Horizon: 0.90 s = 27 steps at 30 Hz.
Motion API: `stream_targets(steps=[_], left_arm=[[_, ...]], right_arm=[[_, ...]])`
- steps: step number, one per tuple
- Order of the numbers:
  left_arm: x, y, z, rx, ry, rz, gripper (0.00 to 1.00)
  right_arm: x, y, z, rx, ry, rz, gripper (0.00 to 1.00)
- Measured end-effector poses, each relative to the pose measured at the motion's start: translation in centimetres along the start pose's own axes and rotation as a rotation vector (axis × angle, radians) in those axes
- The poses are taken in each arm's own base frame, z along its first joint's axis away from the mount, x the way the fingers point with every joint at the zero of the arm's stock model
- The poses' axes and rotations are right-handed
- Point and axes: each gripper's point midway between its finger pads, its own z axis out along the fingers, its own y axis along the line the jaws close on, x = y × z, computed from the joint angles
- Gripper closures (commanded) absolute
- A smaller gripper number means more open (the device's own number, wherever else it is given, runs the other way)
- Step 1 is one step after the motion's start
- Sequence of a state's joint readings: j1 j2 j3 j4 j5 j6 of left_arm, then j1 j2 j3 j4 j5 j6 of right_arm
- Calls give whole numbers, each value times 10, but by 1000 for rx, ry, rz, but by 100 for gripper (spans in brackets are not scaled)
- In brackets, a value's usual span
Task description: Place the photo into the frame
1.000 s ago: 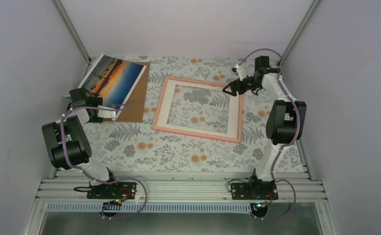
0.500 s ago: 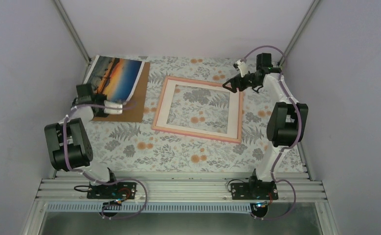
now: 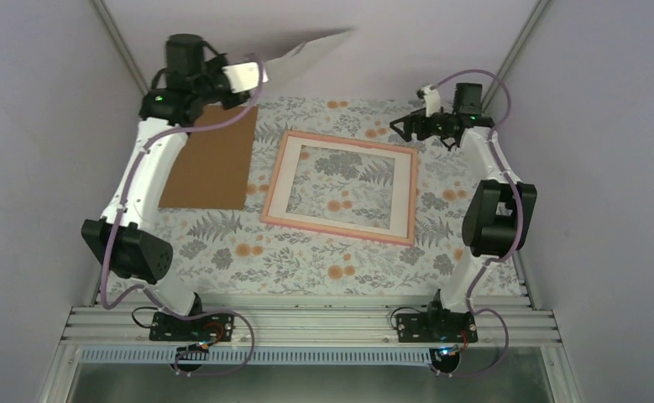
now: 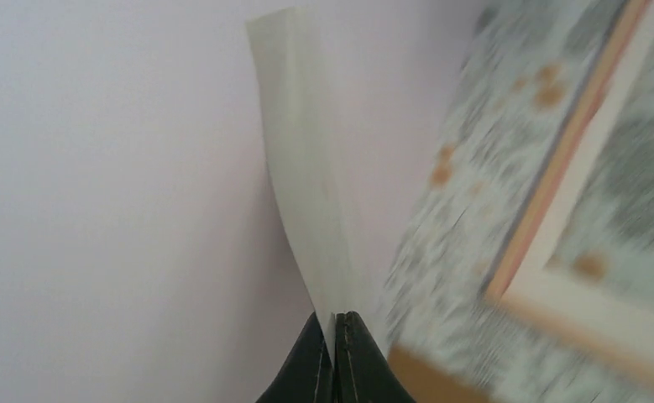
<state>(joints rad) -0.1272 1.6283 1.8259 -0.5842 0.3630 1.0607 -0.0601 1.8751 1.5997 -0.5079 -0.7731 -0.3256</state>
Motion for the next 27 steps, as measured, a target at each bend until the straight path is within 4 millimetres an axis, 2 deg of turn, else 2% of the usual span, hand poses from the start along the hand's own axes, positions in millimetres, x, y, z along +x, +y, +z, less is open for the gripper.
stream_targets(steps=[3, 6, 9, 10, 13, 16, 18, 20, 23, 25, 27], left_arm=[[-67, -34, 12, 124, -130, -80, 98], [-119, -69, 13, 254, -236, -137, 98], [-169, -101, -2, 393, -364, -169, 98], [-182, -107, -9, 429, -406, -174, 98], [-212, -109, -33, 505, -525, -187, 98], [-233, -98, -54, 542, -630, -195, 98], [-242, -96, -63, 581, -688, -204, 98], [-244, -102, -63, 640, -718, -225, 98], [-234, -120, -38, 755, -704, -304, 98], [-218, -134, -7, 829, -651, -391, 98], [-192, -147, 37, 913, -560, -522, 98]], right_arm=[[1, -39, -19, 123, -26, 71, 2], [16, -89, -58, 290, -43, 152, 0], [35, -133, -112, 461, -65, 242, 0], [40, -142, -126, 500, -71, 263, 0], [59, -167, -177, 624, -99, 350, 0], [81, -172, -206, 684, -104, 418, 0], [93, -169, -209, 691, -92, 449, 0], [101, -164, -205, 675, -75, 472, 0], [110, -159, -197, 653, -53, 493, 0], [116, -157, -194, 648, -43, 505, 0], [122, -154, -194, 646, -33, 517, 0]])
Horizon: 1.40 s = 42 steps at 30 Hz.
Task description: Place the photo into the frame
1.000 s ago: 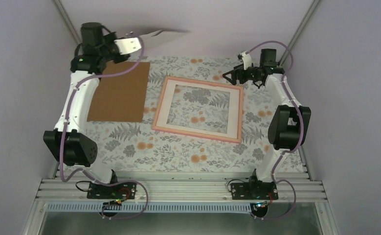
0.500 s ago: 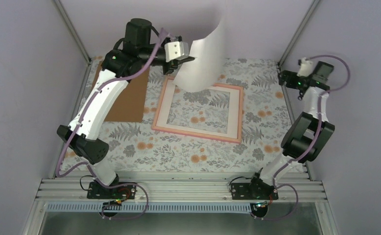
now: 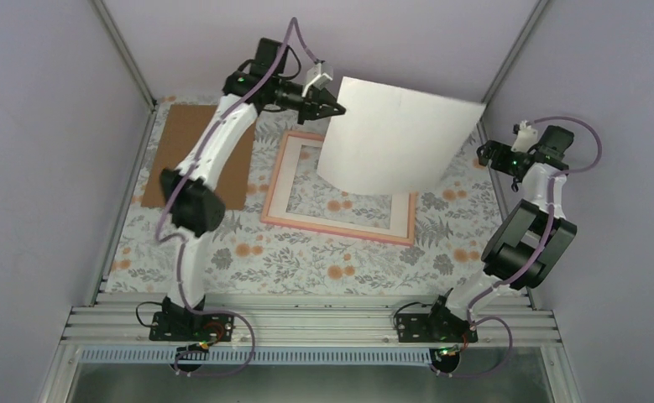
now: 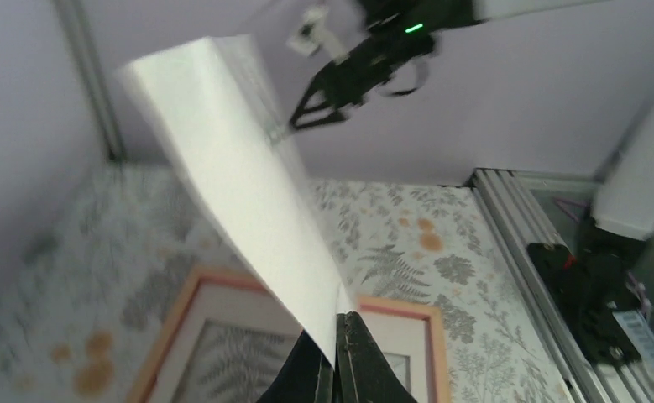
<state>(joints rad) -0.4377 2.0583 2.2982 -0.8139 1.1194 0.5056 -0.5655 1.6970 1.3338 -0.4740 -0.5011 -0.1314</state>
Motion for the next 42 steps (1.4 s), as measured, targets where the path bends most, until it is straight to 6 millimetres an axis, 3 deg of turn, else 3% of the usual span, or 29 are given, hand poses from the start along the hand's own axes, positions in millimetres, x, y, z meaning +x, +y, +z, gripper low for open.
stream_targets(steps=[2, 4, 8, 11, 21, 34, 39, 42], left_arm=[[45, 41, 12, 2, 37, -170, 98], [112, 77, 22, -7, 94, -367, 98], [228, 94, 21, -49, 239, -736, 98], [267, 94, 10, -109, 322, -859, 98], [277, 110, -8, -297, 506, -744, 98], [283, 114, -31, -350, 658, -546, 98], [266, 126, -35, -382, 660, -419, 98], [259, 123, -30, -362, 651, -389, 98]], right_arm=[[3, 0, -3, 0, 7, 6, 1], [3, 1, -4, -3, 8, 5, 2], [11, 8, -4, -44, 21, 8, 8], [25, 19, -2, -110, 54, 28, 12], [105, 48, 10, -263, 229, 148, 17], [122, 83, 16, -345, 289, 72, 24], [131, 98, 18, -374, 320, 40, 26], [135, 104, 19, -385, 331, 24, 27]])
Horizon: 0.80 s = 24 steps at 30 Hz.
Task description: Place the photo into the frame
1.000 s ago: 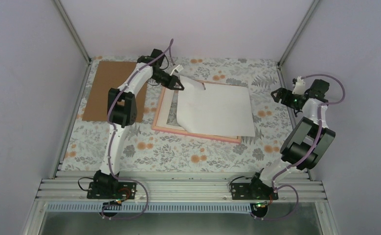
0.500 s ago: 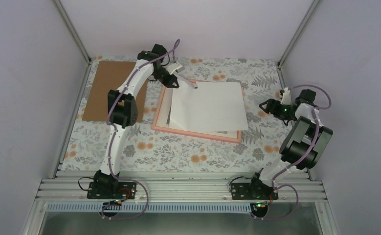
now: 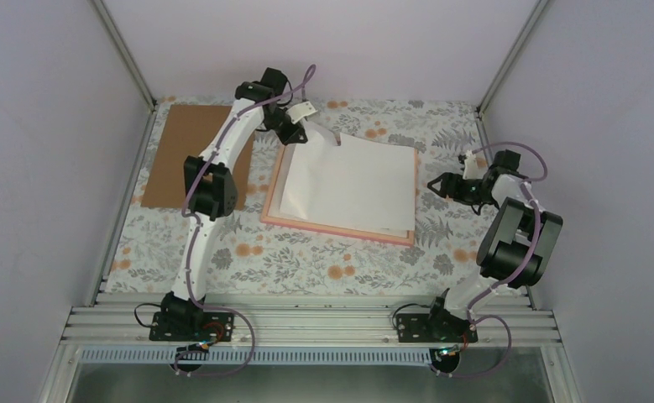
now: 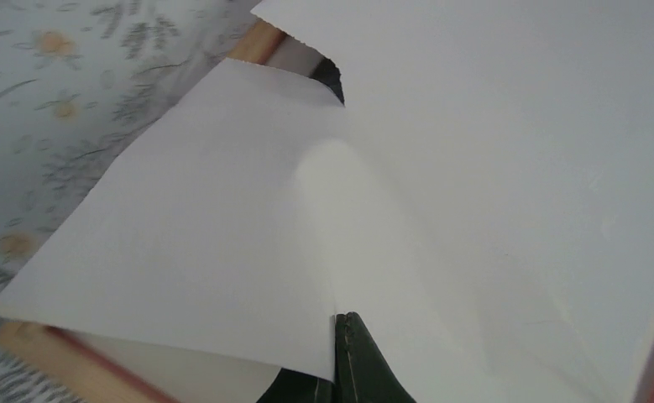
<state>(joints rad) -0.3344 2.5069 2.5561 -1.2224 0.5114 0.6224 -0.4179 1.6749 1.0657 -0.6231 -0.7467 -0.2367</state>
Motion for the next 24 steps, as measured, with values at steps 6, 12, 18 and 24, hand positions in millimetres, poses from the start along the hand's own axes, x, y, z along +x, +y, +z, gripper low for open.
stream_targets(steps=[6, 12, 18, 24], left_arm=[[1, -26, 13, 73, 26, 3, 98], [8, -18, 11, 38, 54, -1, 98], [20, 9, 0, -23, 62, -36, 98], [27, 8, 4, -8, 75, -56, 98]], right_arm=[[1, 4, 3, -6, 8, -16, 29], [2, 10, 7, -15, 19, -32, 31], [1, 18, 13, -25, 27, -55, 33], [-1, 24, 17, -31, 27, -81, 33]])
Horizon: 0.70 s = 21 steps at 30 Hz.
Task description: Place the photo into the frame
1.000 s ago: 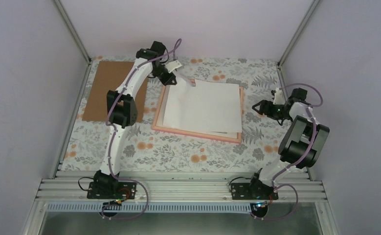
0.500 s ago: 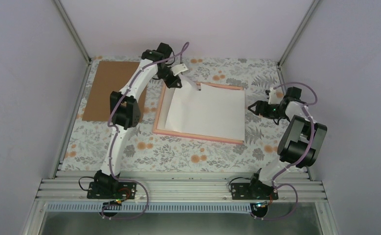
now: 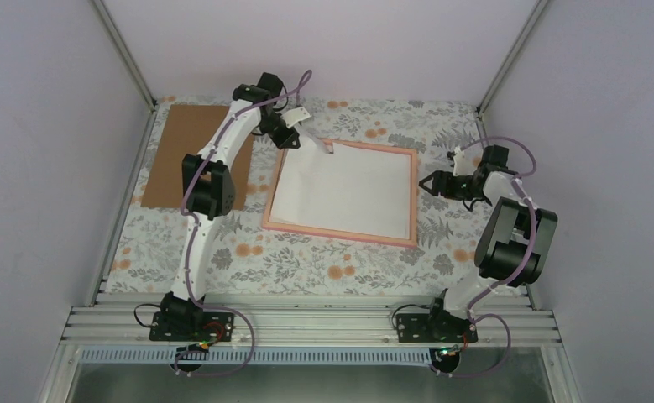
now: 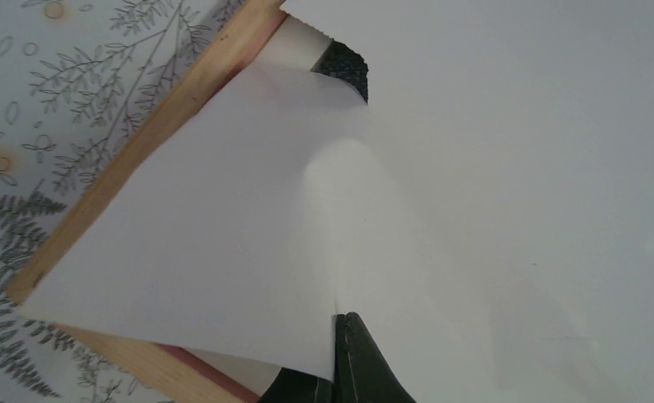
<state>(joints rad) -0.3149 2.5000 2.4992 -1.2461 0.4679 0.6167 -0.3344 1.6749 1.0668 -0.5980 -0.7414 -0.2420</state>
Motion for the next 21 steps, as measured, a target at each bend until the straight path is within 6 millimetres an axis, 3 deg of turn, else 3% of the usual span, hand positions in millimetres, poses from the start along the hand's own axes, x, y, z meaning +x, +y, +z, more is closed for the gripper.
stream_targets(steps=[8, 11, 17, 21], left_arm=[[-2, -10, 9, 66, -27, -93, 98], [6, -9, 20, 84, -25, -147, 96], [24, 4, 31, 39, 1, -206, 53], [28, 9, 21, -44, 13, -187, 35]], right_arm=[[-6, 2, 4, -3, 0, -16, 34], [-7, 1, 4, -3, 1, -17, 34], [-6, 4, 7, -9, 8, -23, 33], [-6, 3, 9, -10, 12, -21, 33]])
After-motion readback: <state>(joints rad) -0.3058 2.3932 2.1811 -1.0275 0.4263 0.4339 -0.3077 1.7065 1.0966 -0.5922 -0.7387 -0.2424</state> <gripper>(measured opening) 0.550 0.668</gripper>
